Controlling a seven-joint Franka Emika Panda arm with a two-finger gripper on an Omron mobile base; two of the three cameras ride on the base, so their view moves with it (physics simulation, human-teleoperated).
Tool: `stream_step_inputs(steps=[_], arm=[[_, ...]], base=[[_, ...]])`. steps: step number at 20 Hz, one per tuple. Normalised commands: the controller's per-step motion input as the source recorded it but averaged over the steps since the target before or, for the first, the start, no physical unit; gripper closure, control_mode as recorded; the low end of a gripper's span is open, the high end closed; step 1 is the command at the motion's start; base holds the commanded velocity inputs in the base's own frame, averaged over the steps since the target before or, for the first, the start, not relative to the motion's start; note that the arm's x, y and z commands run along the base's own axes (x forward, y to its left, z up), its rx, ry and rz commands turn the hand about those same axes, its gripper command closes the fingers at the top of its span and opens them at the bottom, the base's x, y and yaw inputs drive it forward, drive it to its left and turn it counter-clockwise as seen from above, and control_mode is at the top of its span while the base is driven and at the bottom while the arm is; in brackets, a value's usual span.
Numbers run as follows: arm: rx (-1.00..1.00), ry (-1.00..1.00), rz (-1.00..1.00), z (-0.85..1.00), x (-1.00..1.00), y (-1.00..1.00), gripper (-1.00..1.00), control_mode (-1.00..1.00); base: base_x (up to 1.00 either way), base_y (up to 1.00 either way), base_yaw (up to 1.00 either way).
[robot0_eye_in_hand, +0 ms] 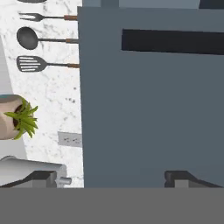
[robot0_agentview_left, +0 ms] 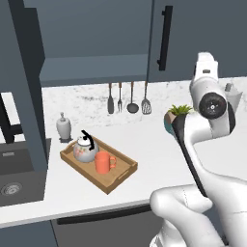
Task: Pick the kettle from the counter and place it on the tray. Then pick the mug from the cabinet and place it on the tray. Then close the cabinet doors.
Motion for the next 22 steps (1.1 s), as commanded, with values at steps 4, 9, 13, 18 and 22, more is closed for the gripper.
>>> stream_step_inputs(steps=[4,9,13,18,22], arm=[[-0.04,0.14,0.03,-0.29,0.0,0.2,-1.0,-1.0],[0.0,0.12,0.01,-0.24,0.0,0.08,-1.0,-1.0],[0.0,0.09,0.02,-0.29,0.0,0.11,-1.0,-1.0],[-0.06,0.02,0.04,-0.32,-0.05,0.38,-1.0,-1.0],[-0.02,0.0,0.05,-0.3,-0.02,0.37,-1.0,-1.0]], base=[[0.0,0.0,0.0],[0.0,0.0,0.0],[0.0,0.0,0.0],[0.0,0.0,0.0],[0.0,0.0,0.0]])
